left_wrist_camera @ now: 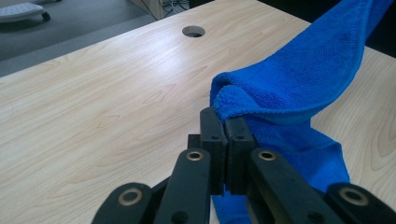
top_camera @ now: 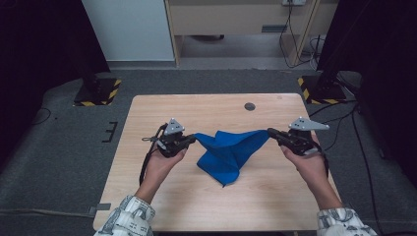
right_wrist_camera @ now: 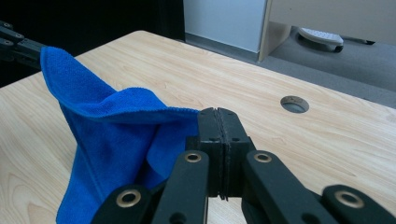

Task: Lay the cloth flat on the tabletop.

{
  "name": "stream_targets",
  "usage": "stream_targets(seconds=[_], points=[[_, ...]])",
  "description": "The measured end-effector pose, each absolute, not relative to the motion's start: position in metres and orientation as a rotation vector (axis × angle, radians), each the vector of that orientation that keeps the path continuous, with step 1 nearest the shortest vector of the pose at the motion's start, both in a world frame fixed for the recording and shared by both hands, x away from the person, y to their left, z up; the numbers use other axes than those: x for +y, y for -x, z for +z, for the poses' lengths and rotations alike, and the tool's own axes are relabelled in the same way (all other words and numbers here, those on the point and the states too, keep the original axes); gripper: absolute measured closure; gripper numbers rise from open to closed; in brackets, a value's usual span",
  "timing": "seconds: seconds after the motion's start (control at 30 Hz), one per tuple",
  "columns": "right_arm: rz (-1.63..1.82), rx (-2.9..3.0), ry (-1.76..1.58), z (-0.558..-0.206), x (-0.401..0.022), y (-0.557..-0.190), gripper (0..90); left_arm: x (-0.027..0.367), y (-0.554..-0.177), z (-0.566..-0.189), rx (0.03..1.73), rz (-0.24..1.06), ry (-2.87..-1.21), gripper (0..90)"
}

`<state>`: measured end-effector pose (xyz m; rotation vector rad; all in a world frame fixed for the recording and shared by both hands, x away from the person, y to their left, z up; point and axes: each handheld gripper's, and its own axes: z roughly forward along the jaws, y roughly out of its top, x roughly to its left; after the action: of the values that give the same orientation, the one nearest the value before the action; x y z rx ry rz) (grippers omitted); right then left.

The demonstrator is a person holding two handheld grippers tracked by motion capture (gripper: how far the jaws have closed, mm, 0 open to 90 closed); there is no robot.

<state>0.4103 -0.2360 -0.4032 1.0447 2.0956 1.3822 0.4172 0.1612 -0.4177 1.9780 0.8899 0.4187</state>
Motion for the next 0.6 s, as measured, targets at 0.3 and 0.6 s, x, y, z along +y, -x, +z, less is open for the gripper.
stream_targets(seconds=[0.3,0.6], points=[[1.376,2.080,-1.044,-0.393,-0.244,-0.409,89.7,0.164,-0.420,-0.404,0.888,0.429,-1.989,88.4],[1.325,2.100,-1.088,-0.405,-0.247,-0.422,89.9,0.170,-0.425,-0.418,0.899,0.381,-1.998,88.6]])
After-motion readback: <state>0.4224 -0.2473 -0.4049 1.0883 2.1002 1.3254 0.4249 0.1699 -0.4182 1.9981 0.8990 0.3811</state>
